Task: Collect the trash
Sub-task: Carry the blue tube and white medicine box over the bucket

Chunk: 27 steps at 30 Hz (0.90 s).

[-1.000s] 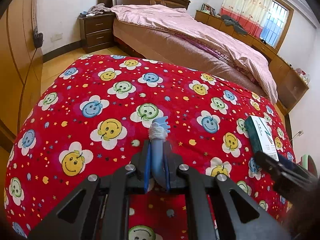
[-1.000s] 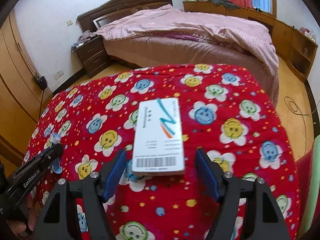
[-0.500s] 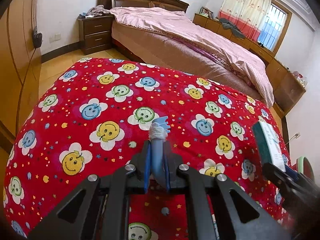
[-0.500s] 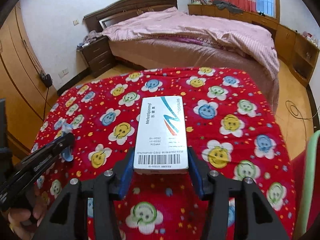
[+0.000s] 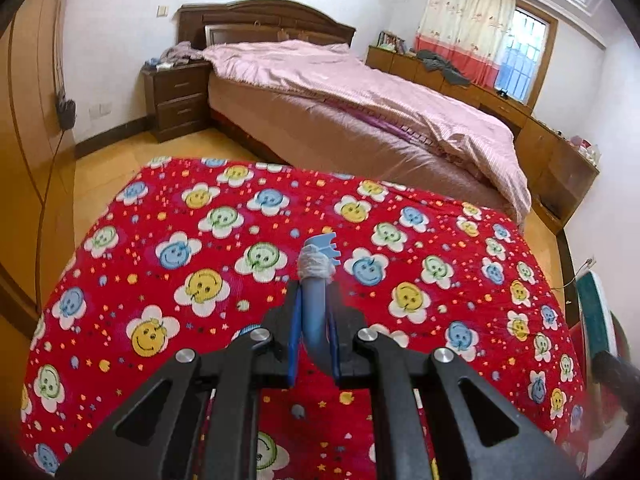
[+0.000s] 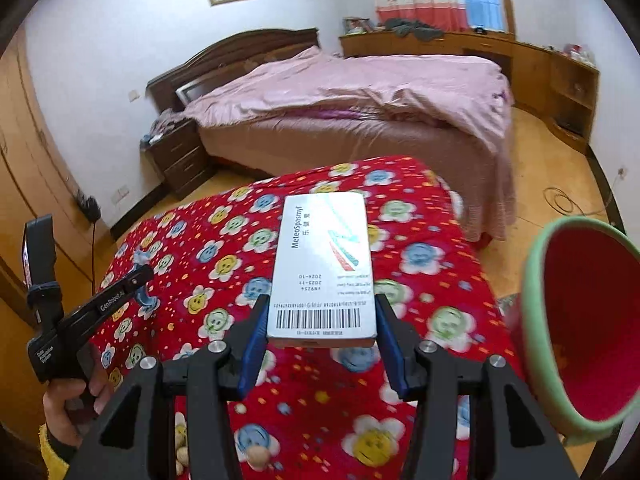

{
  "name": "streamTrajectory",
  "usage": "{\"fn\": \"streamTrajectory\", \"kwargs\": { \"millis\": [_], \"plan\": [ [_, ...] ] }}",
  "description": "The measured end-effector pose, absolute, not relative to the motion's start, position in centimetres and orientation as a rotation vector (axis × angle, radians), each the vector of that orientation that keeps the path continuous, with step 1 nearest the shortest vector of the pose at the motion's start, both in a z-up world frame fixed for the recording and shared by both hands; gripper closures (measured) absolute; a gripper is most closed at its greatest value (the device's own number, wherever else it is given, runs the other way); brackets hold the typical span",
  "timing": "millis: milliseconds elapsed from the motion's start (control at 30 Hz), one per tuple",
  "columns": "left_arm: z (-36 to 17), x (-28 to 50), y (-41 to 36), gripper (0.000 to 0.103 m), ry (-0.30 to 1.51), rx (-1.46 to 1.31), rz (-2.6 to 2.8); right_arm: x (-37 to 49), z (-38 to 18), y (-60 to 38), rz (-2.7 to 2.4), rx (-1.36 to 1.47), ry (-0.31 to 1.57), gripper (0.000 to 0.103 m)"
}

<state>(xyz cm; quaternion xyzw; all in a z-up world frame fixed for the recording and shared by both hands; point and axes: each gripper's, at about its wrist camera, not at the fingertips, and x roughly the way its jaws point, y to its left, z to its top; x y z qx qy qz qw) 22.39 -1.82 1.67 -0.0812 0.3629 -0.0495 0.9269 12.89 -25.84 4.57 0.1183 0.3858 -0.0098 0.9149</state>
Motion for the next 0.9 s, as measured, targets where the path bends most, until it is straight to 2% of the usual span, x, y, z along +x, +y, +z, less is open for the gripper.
{"fn": "streamTrajectory", "kwargs": {
  "millis": [500, 900],
  "plan": [
    [5.8, 19.1, -6.8, 0.092, 0.689, -0.077, -0.245, 5.0, 5.7, -35.1, -0.220, 0.366, 0.726, 0.050],
    [8.0, 15.7, -15.4, 0.092, 0.722, -0.026, -0.465, -1.4, 4.6, -42.5, -0.335, 0.504, 0.675, 0.050]
  ]
}}
